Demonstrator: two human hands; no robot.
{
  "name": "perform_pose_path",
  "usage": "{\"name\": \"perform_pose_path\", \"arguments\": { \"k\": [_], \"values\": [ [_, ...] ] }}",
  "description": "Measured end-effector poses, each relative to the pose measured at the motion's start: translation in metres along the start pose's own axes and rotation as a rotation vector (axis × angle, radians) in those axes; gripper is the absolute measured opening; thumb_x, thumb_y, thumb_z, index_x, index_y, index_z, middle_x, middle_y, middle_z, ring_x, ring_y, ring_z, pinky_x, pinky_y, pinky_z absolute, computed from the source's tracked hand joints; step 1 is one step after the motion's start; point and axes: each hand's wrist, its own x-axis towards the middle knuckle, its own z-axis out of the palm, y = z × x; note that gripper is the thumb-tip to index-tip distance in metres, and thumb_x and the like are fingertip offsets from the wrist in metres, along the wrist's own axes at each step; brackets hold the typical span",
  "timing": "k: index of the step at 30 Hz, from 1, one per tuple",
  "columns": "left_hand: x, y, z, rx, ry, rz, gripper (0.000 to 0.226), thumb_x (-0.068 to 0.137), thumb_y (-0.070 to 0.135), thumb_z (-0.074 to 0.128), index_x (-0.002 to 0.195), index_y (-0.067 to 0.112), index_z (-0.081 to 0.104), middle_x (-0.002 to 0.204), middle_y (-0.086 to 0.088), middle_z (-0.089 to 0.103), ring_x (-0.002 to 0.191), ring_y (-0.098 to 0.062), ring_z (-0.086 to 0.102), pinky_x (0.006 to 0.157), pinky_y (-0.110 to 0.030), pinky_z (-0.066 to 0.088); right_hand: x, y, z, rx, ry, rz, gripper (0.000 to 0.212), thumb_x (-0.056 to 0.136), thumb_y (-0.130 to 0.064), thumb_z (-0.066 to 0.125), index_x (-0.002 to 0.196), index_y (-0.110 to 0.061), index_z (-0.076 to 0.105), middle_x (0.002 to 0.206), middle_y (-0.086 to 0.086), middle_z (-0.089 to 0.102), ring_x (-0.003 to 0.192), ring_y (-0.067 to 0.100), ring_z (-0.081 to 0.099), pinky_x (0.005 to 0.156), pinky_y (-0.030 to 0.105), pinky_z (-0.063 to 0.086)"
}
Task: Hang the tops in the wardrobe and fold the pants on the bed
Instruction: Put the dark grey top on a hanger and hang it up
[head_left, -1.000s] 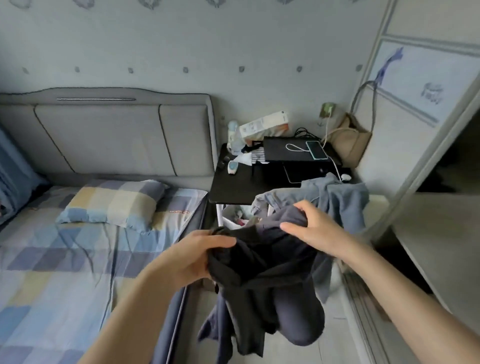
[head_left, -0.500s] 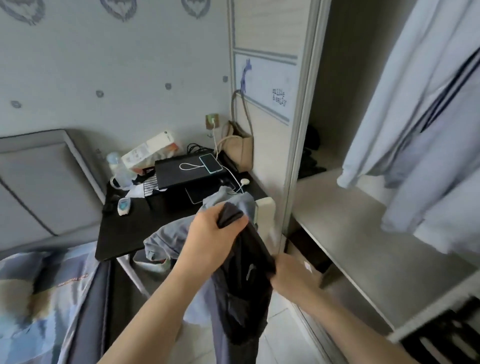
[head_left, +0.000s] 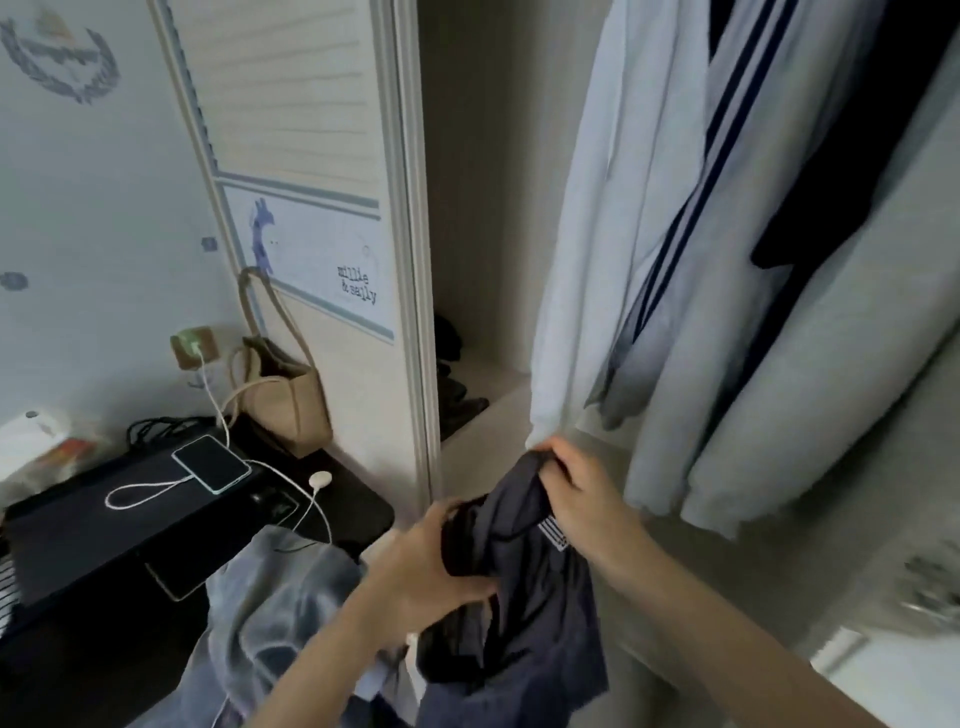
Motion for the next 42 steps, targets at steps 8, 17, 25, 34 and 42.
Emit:
{"name": "perform_pose_path", "arguments": {
  "k": [8,17,25,34,42],
  "values": [
    [0.11,0.01,-0.03,-0.011,0.227,0.213,0.003,0.085,0.027,0.071,0.087,0.028,0.068,0.069,0.019,0.058,0.078,-0.014,0.065,0.058,-0.008,0.041,0.067,-0.03,-0.024,-0.208,0.247,-0.16,0.019,0.098,-0.029,0.05,0.079,-0.028,0.054,0.072,-0.008,0.059,0.075,0.001,0.056,0.065,0.01,0.039],
    [0.155,0.05,-0.157,-0.214,-0.128,0.44,0.016,0.075,0.006,0.082,0.084,0.013,0.071,0.077,0.003,0.074,0.073,-0.005,0.068,0.066,-0.017,0.052,0.116,-0.016,-0.061,-1.066,-0.113,-0.263,0.064,0.067,-0.077,0.057,0.108,-0.03,0.043,0.1,-0.011,0.049,0.088,0.008,0.05,0.065,0.029,0.044],
    [0.171,0.075,-0.219,0.116,-0.15,0.453,0.009,0.085,0.027,0.074,0.085,0.018,0.072,0.083,-0.002,0.072,0.082,-0.015,0.069,0.074,-0.024,0.05,0.151,-0.032,-0.072,-1.288,0.089,-0.16,0.053,0.081,-0.055,0.064,0.114,-0.02,0.043,0.105,0.0,0.044,0.091,0.019,0.049,0.058,0.032,0.039],
    [0.209,0.112,-0.259,-0.413,0.174,0.28,0.012,0.093,0.017,0.062,0.094,0.018,0.073,0.081,-0.002,0.076,0.075,-0.021,0.069,0.065,-0.031,0.055,0.202,-0.109,-0.074,-0.922,0.096,-0.297,0.021,0.09,-0.043,0.059,0.089,-0.023,0.052,0.084,-0.009,0.05,0.082,0.014,0.052,0.07,0.035,0.048],
    [0.229,0.188,-0.285,-0.468,0.293,0.464,0.02,0.094,0.016,0.06,0.09,-0.001,0.07,0.088,-0.018,0.072,0.077,-0.021,0.064,0.071,-0.03,0.048,0.251,-0.215,-0.09,-0.996,0.123,-0.465,0.026,0.092,-0.043,0.055,0.082,-0.019,0.062,0.075,-0.004,0.061,0.074,0.016,0.056,0.066,0.034,0.048]
  ]
}}
